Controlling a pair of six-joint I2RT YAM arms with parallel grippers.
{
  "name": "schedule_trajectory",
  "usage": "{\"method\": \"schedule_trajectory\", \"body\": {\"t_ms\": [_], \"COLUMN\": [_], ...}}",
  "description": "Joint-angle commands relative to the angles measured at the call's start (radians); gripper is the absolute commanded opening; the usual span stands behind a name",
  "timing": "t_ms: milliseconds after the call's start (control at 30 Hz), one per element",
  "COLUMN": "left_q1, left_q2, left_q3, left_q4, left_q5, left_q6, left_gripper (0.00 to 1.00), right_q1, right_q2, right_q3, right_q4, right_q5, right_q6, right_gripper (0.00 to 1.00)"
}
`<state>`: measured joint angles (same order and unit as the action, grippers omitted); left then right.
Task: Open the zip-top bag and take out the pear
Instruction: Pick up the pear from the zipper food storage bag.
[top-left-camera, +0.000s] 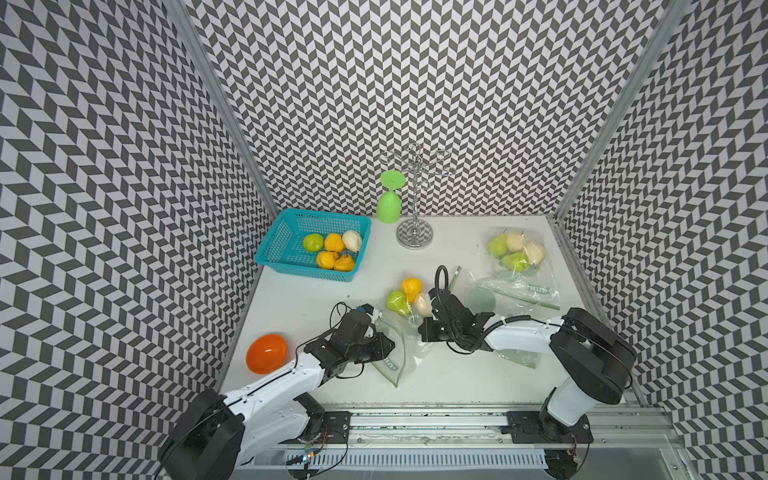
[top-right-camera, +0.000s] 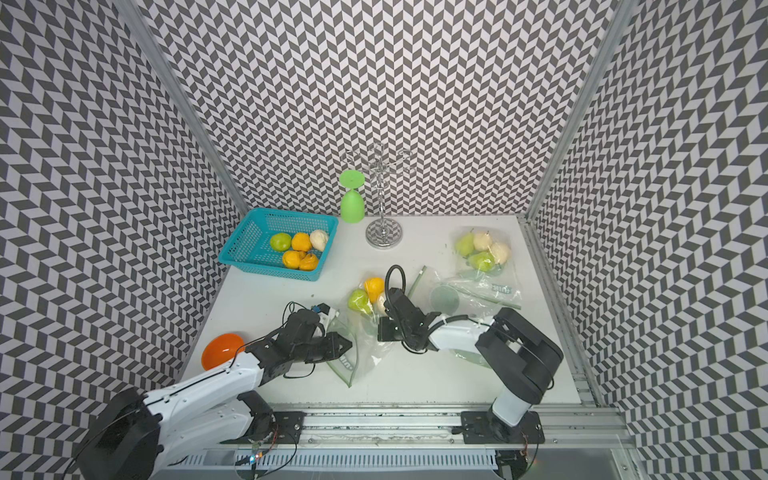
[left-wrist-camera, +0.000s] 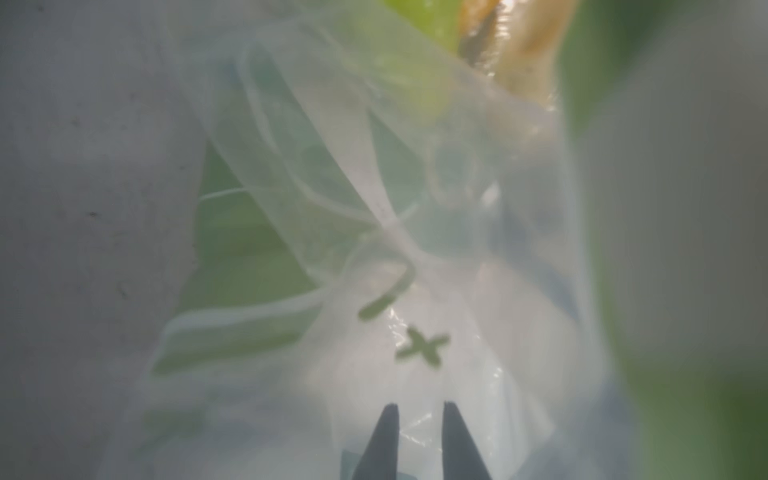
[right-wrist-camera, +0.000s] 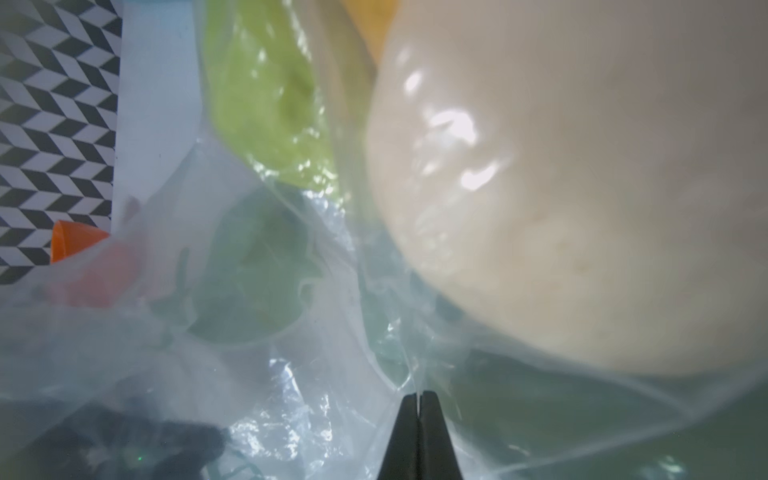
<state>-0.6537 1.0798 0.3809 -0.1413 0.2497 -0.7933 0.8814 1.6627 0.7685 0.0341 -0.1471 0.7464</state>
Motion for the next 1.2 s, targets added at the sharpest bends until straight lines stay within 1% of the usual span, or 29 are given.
{"method": "schedule_trajectory", "body": {"t_ms": [0,67,133,167,233,267,300,367,467,533,600,733,867,933,1067,1167], "left_q1": [0.02,0.068,0.114,0.134,0.161,0.164,0.163,0.166,0.178,0.187,0.198,0.204,0.208,0.213,0.219,0.221], "left_q2": [0.05,0.064,0.062,0.058,0.059,0.071,0.085,0.113,0.157,0.171,0.173,0.186,0.195,0.193,0.197,0.209], "left_q3": [0.026,0.012,0.004,-0.008,-0.018,-0.012,-0.005,0.003,-0.002,-0.005,-0.012,-0.008,-0.022,-0.032,-0.039,-0.039], "left_q4": [0.082,0.119,0.145,0.174,0.222,0.231,0.233,0.247,0.278,0.284,0.298,0.304,0.311,0.319,0.333,0.342], "left_q5": [-0.147,-0.164,-0.159,-0.152,-0.13,-0.122,-0.118,-0.116,-0.104,-0.105,-0.098,-0.09,-0.085,-0.084,-0.077,-0.072], "left_q6": [0.057,0.064,0.075,0.078,0.082,0.092,0.099,0.106,0.106,0.11,0.108,0.115,0.115,0.112,0.112,0.115], "left_gripper": [0.23,0.25,0.26,0.27,0.28,0.28,0.29,0.3,0.29,0.29,0.29,0.29,0.29,0.29,0.29,0.29], "right_q1": [0.084,0.132,0.155,0.154,0.145,0.128,0.107,0.017,-0.131,-0.226,-0.307,-0.414,-0.421,-0.42,-0.42,-0.418], "right_q2": [-0.032,-0.056,-0.095,-0.127,-0.203,-0.241,-0.272,-0.327,-0.371,-0.345,-0.284,-0.095,0.029,0.063,0.113,0.166], "right_q3": [-0.012,-0.029,-0.047,-0.052,-0.027,0.0,0.022,0.066,0.083,0.117,0.139,0.176,0.202,0.201,0.175,0.176], "right_q4": [0.037,0.049,0.068,0.056,-0.012,-0.062,-0.098,-0.156,-0.161,-0.175,-0.158,-0.092,-0.032,-0.008,0.033,0.078], "right_q5": [0.047,0.049,0.033,0.032,0.072,0.091,0.092,0.044,0.017,-0.049,-0.126,-0.371,-0.421,-0.447,-0.453,-0.507], "right_q6": [0.077,0.117,0.141,0.141,0.114,0.095,0.069,0.0,-0.1,-0.166,-0.215,-0.287,-0.327,-0.333,-0.353,-0.364], "right_gripper": [0.0,0.0,0.0,0.0,0.0,0.03,0.08,0.27,0.54,0.63,0.65,0.65,0.65,0.65,0.65,0.65]}}
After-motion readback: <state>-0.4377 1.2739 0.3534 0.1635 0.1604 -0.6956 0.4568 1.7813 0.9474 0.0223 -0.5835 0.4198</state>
